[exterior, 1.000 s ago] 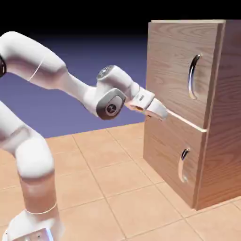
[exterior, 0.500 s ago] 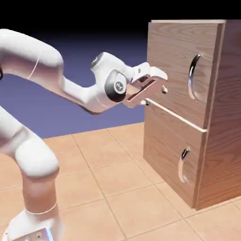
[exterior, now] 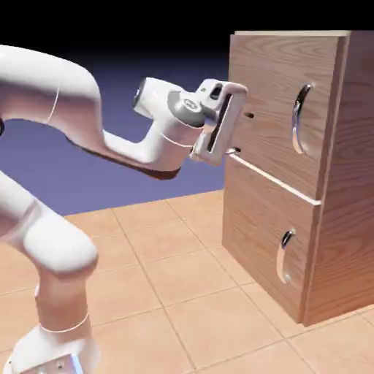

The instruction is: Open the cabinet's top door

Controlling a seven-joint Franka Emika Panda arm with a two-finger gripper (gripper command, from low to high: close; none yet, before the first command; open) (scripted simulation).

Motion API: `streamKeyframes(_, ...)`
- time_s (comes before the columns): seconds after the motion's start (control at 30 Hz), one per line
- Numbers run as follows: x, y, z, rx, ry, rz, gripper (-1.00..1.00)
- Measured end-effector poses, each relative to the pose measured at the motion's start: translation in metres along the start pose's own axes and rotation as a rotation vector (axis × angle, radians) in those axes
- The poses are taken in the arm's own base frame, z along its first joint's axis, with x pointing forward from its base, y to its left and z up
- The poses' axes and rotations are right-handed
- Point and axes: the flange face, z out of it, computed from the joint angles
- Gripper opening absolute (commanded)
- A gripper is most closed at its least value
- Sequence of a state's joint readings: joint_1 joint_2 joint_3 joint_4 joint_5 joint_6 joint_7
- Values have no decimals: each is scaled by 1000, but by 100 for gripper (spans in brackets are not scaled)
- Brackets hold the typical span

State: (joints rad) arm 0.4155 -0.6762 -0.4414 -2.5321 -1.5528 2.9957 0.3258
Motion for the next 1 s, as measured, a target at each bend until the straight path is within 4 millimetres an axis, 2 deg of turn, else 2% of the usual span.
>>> streamKeyframes(0.47,-26,25,1,-175,54,-641,0)
streamKeyframes(1.0,-83,64,22,-393,2,-1356,0)
